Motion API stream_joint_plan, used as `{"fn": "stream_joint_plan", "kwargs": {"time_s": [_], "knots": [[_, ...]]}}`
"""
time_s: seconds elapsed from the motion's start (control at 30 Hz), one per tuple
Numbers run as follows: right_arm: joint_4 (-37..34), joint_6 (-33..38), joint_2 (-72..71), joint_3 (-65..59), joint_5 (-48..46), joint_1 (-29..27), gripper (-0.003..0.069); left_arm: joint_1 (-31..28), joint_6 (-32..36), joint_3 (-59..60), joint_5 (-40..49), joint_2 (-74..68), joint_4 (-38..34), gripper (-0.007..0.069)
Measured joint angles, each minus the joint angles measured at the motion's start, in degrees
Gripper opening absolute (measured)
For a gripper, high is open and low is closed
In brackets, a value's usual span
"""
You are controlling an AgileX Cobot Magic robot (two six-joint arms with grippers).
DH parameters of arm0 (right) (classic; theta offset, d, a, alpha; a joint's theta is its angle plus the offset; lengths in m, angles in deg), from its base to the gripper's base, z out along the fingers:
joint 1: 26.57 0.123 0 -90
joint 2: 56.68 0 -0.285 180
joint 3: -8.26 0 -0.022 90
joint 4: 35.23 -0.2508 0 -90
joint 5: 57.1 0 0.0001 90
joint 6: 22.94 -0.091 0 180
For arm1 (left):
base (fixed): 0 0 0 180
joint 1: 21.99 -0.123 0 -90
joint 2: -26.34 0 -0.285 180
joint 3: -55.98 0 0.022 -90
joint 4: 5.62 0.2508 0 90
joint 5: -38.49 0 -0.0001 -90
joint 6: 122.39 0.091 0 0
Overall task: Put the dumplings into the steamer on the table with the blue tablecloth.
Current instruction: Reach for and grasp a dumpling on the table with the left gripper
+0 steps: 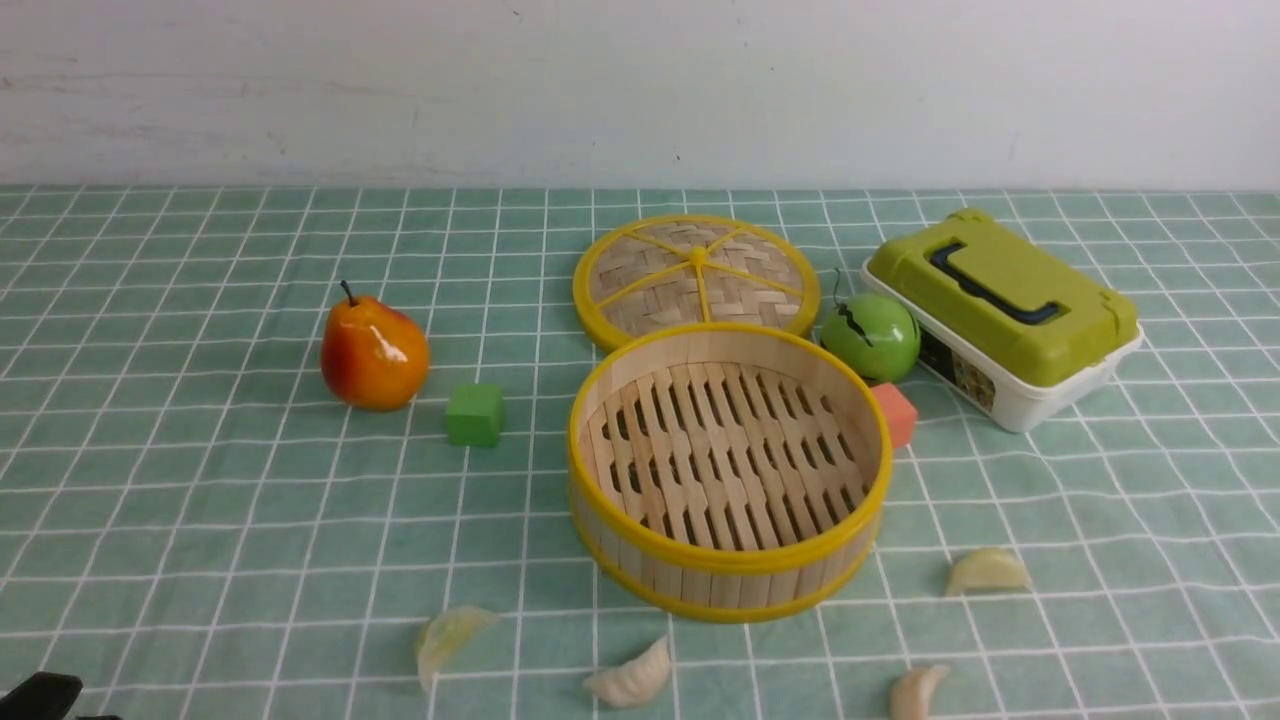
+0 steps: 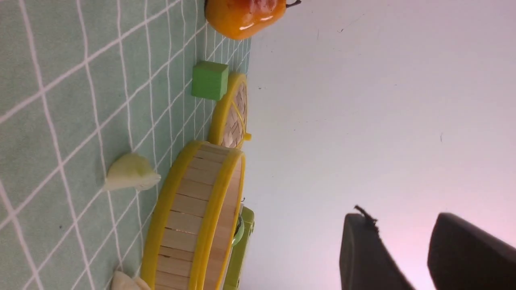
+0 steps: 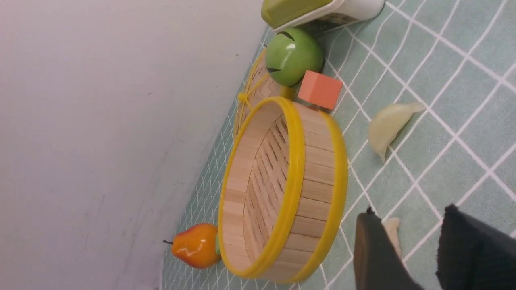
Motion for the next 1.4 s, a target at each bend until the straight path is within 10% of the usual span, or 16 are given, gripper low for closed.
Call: {"fn": "stream_joint_plan", "kwargs": {"time_s": [0.23, 0.6, 0.93, 1.1, 1.4], "knots": [[0.50, 13.44, 0.00, 2.44, -0.07, 0.00, 0.0234, 0.00, 16.28, -4.57, 2.30, 0.00, 0.27, 0.0236], [3.56, 53.45, 28.70, 26.22, -6.51, 0.60, -0.0020, 0.04, 46.29, -33.56, 26.34, -29.12, 20.49, -0.0014], [6.78, 57.92, 50.60, 42.73, -25.62, 13.64, -0.0018, 4.88, 51.53, -55.86, 44.41, -62.13, 33.00, -0.0013], [9.24, 58.09, 53.62, 43.58, -25.67, 18.57, -0.0014, 15.54, 52.14, -60.53, 45.41, -75.84, 38.98, 0.0083], [11.61, 58.29, 53.90, 43.81, -24.20, 19.24, -0.0011, 25.64, 50.38, -61.76, 32.80, -94.95, 46.99, 0.0517]]}}
